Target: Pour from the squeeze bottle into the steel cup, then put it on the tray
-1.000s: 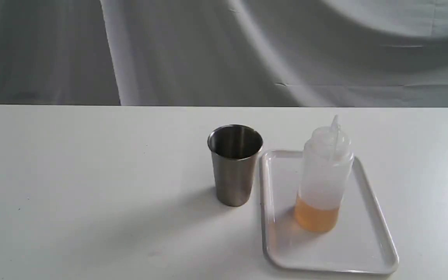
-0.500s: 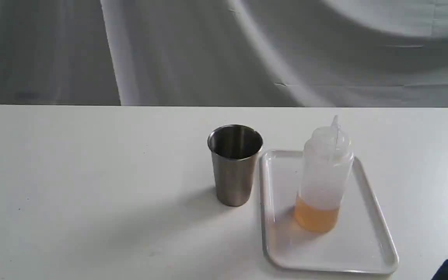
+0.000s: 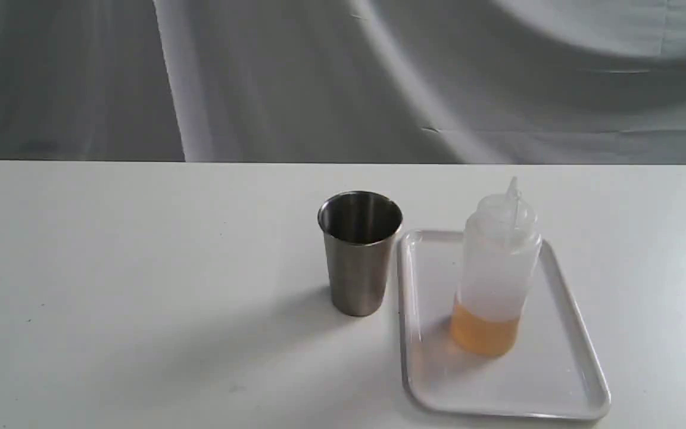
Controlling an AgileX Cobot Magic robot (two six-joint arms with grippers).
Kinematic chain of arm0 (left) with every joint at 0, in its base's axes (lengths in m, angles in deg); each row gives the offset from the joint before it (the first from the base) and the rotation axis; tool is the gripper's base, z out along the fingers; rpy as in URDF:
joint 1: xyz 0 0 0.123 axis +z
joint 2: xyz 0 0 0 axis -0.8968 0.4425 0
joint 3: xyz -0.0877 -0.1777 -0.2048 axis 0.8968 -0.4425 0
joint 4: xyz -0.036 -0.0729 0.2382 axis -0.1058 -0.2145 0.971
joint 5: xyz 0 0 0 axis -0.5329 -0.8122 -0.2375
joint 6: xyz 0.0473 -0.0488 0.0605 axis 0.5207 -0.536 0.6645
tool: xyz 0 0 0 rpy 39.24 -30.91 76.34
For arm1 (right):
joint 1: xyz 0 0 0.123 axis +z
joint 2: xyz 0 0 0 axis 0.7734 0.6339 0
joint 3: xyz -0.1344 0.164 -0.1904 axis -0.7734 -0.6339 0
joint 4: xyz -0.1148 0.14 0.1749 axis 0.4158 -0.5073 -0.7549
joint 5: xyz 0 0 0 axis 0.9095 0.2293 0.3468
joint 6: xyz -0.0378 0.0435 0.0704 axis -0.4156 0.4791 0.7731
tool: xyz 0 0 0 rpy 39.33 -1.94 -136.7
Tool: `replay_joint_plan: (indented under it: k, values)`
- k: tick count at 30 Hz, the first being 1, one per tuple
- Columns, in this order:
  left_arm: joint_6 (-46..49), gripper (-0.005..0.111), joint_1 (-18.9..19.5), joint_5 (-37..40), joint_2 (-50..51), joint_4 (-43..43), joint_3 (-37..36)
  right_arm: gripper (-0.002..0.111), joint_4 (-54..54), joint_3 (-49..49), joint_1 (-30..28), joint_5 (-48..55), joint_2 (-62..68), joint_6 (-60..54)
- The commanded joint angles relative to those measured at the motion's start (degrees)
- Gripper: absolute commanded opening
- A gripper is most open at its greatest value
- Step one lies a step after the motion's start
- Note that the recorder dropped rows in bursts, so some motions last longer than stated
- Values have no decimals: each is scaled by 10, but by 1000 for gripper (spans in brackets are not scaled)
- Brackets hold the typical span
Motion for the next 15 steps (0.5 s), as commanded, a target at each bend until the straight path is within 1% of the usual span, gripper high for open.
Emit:
replay_joint_plan:
  k: [1,9,15]
  values:
    - [-1,8,-2,-4,-3,1,-3,0,-6,-2,-24,4,-4,-1]
    - [-1,8,-2,-4,-3,1,-3,0,-6,-2,-67,4,-10,0]
    - [-1,8,-2,-4,-3,1,-3,0,-5,-2,-109,4,-71,-1]
